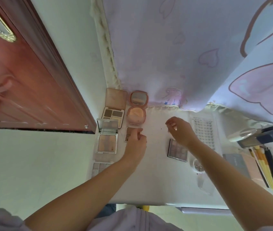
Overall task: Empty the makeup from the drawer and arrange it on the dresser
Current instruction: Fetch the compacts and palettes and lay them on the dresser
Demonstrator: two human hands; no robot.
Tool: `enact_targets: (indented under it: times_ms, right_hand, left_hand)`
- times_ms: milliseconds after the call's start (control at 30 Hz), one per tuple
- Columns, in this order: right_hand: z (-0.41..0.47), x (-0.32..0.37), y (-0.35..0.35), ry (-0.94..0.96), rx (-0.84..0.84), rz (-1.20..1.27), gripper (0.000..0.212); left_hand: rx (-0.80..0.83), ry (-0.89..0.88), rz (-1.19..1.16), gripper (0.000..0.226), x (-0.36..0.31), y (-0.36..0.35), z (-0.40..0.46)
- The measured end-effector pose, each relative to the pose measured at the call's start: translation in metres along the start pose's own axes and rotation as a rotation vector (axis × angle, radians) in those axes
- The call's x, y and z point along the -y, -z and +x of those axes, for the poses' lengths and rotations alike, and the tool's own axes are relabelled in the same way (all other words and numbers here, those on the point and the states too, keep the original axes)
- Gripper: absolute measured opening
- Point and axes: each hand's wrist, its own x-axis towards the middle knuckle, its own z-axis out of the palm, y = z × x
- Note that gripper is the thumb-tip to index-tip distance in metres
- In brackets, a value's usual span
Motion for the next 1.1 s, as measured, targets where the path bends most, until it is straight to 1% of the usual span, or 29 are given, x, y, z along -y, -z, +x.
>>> enact_targets:
  times_ms: [33,100,167,200,267,333,400,467,500,567,600,633,700,800,900,967,1033,1067,1100]
  right_hand:
    - [-0.009,-0.011,0.008,-0.01,0.031,-0.088,0.015]
    - [-0.029,-0.03,0.014,-0.043,0.155,-0.278,0.02]
    - [-0.046,-0.047,0.007,-0.039,0.26,-0.426,0.031]
    - [-0.052,-0.053,0.001,0.012,0.273,-0.509,0.039]
    - [-0.059,-0.062,-0.01,0.123,0.228,-0.638,0.052]
    - [-0.061,-0.063,-0.016,0.164,0.168,-0.641,0.049]
    - [-0.065,-0.061,-0.017,0.167,0.167,-0.533,0.043]
    - [-0.073,-0.052,-0.013,0.174,0.163,-0.368,0.042]
    - [-0.077,-0.045,-0.011,0.19,0.142,-0.277,0.043]
    - [-0.084,-0.027,-0.004,0.237,0.092,-0.138,0.047]
    - [-0.087,-0.017,-0.001,0.262,0.07,-0.106,0.047]
    - [-0.089,-0.008,0.001,0.283,0.053,-0.093,0.047]
    - [-0.093,0.005,0.004,0.313,0.044,-0.084,0.046]
    - [-0.096,0.016,0.009,0.327,0.103,-0.039,0.045]
    - [-0.095,0.023,0.015,0.318,0.16,0.032,0.039]
    - [-0.091,0.027,0.018,0.27,0.245,0.148,0.03]
    - [-0.086,0.032,0.022,0.172,0.349,0.315,0.02]
    - [-0.083,0.034,0.023,0.122,0.381,0.405,0.02]
    - [-0.079,0.035,0.023,0.076,0.39,0.491,0.023]
  left_hand:
    - [0.07,0.002,0.07,0.033,0.0,-0.011,0.001]
    - [0.203,0.03,0.225,0.038,0.001,-0.034,0.004]
    - [0.291,0.052,0.338,0.041,0.002,-0.054,0.005]
    - [0.318,0.055,0.366,0.038,0.003,-0.062,0.005]
    - [0.36,0.063,0.364,0.032,0.007,-0.07,0.005]
    - [0.383,0.089,0.335,0.029,0.01,-0.069,0.004]
    - [0.358,0.122,0.268,0.026,0.012,-0.062,0.004]
    - [0.315,0.195,0.109,0.028,0.011,-0.05,0.003]
    - [0.333,0.257,0.006,0.032,0.009,-0.043,0.002]
    - [0.468,0.391,-0.194,0.046,0.007,-0.031,-0.005]
    - [0.534,0.429,-0.281,0.054,0.006,-0.027,-0.009]
    - [0.568,0.442,-0.353,0.06,0.006,-0.023,-0.012]
    - [0.578,0.422,-0.425,0.063,0.006,-0.018,-0.017]
    - [0.544,0.394,-0.485,0.059,0.005,-0.01,-0.026]
    - [0.551,0.409,-0.567,0.058,0.006,0.001,-0.035]
    - [0.577,0.439,-0.612,0.062,0.008,0.012,-0.041]
    - [0.605,0.459,-0.623,0.065,0.013,0.023,-0.045]
    - [0.615,0.468,-0.63,0.066,0.015,0.028,-0.048]
    - [0.618,0.473,-0.64,0.067,0.019,0.031,-0.05]
